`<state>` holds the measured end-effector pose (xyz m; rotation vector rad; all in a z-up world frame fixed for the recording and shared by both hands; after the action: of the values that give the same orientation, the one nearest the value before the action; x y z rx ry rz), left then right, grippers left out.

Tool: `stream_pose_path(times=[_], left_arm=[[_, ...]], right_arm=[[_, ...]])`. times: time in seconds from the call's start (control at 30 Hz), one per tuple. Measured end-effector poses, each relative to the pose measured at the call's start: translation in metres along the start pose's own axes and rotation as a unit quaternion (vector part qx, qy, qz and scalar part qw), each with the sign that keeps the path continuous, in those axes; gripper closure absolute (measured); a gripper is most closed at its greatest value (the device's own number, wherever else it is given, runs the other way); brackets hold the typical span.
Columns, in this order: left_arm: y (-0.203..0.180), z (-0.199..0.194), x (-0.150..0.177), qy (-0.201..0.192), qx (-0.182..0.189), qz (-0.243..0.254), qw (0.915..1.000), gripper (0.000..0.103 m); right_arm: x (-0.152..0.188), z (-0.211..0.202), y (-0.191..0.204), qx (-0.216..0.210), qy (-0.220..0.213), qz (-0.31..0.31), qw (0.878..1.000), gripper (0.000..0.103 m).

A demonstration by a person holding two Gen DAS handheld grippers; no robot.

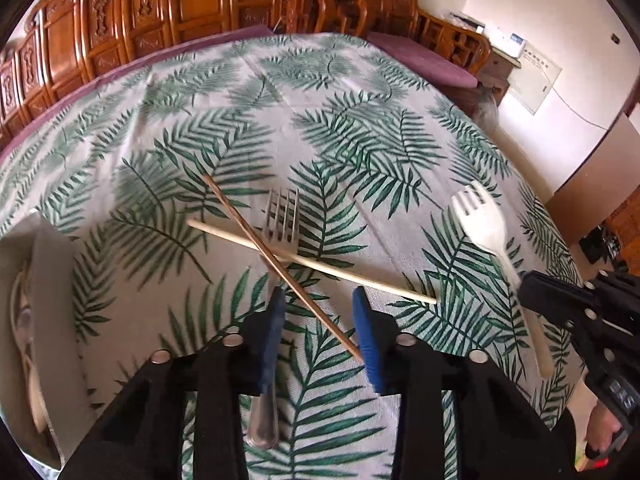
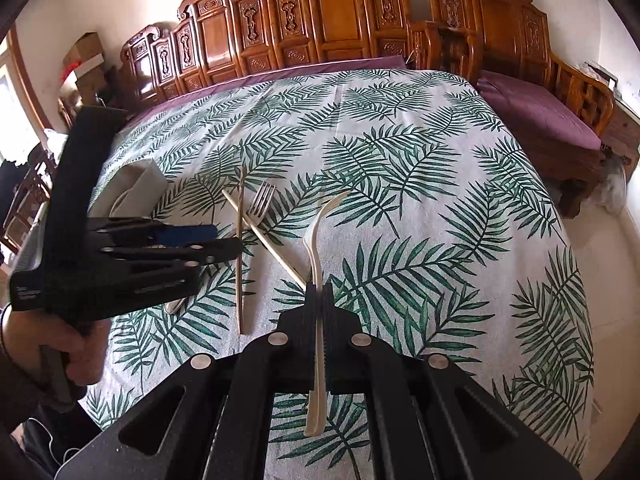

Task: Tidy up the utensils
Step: 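Grasp a wooden chopstick with the left tool while the right tool holds the fork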

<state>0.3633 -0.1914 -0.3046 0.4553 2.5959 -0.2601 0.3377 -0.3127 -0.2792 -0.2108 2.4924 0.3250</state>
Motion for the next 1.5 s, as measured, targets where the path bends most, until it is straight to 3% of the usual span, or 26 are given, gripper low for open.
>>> stream_pose_path(times=[0.17, 0.5, 0.67, 1.0, 1.5], left_arm=[[0.002, 0.019, 0.001, 0.027, -0.009, -0.005, 0.9996, 0.083], [0.006, 0.027, -0.001, 0.042, -0.043, -0.010, 0.9982, 0.085], [0.008, 0.025, 0.000, 0.046, -0.050, -0.020, 0.9975, 0.094], [0.008, -0.002, -0.004, 0.020, -0.057, 0.002, 0.9981, 0.099], [0.023, -0.073, 0.015, -0.029, -0.032, -0.013, 0.9990, 0.099]], right_arm=[[-0.002, -0.003, -0.003, -0.004, -0.002, 0.008, 1.000, 0.099], [-0.002, -0.008, 0.002, -0.010, -0.006, 0.005, 1.000, 0.099], [-0.002, -0.008, -0.001, -0.012, -0.005, 0.008, 1.000, 0.099], [-0.001, -0.006, -0.001, -0.011, -0.003, 0.007, 1.000, 0.099], [-0.004, -0.015, 0.013, -0.013, -0.011, -0.007, 1.000, 0.099]])
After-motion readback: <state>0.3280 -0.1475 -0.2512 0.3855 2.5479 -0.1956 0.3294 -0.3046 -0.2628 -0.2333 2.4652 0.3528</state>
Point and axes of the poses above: each gripper's, at about its wrist camera, not at the fingertips, and z roughly the way its jaws point, y to its left, x to its underside, the point moved 9 cm from there along z, roughly the way its jaws point, and after that the axes turned 3 degrees about z, right-handed, at the moved point
